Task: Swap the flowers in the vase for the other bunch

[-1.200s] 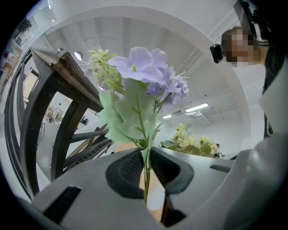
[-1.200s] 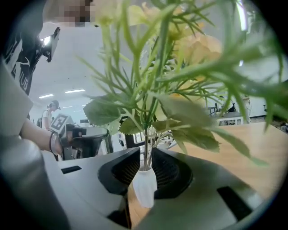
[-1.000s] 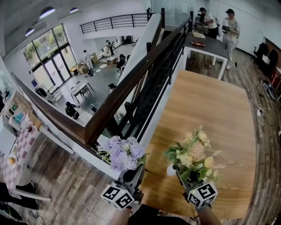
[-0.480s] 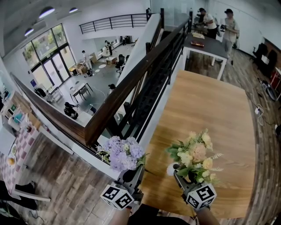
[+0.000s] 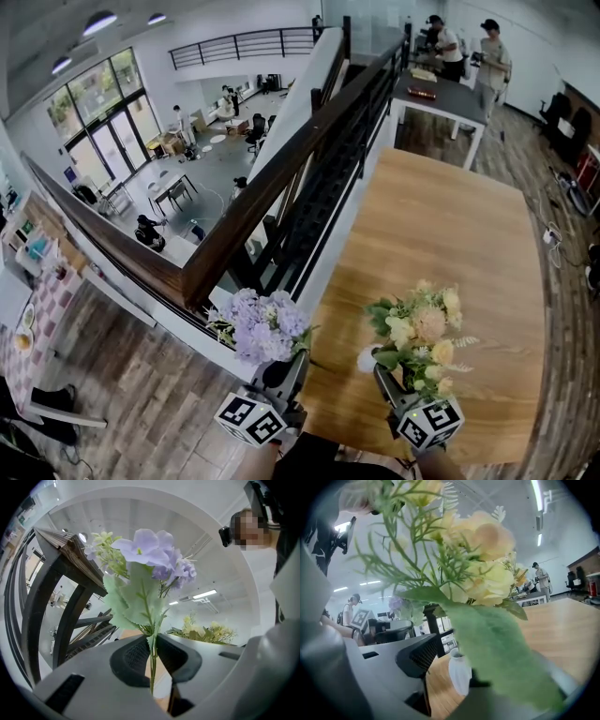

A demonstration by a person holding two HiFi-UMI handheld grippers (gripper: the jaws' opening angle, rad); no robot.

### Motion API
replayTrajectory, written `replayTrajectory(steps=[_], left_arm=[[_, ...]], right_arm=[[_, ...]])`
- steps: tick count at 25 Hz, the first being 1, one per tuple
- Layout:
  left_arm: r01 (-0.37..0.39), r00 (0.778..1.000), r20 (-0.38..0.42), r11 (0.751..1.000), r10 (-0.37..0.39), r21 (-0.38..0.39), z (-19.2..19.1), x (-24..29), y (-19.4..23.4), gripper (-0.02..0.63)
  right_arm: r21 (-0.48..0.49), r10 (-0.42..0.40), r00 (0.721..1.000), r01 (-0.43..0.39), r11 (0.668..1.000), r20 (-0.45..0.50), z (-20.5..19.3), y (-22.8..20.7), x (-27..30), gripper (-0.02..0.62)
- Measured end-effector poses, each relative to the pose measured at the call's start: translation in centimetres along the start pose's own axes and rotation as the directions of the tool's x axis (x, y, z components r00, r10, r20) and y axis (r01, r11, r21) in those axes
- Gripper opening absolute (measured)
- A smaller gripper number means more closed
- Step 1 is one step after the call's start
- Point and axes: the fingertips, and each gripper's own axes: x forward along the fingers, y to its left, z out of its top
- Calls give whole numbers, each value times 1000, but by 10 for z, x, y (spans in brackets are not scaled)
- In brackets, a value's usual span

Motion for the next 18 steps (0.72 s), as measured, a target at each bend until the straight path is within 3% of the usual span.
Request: replayTrajectory(steps=[18], left_arm=[[29,1000,-1,1000,-29,10,-1,-2,-5,48]], right_arm=[[3,1,999,-1,1000,-43,-23,10,-10,178]])
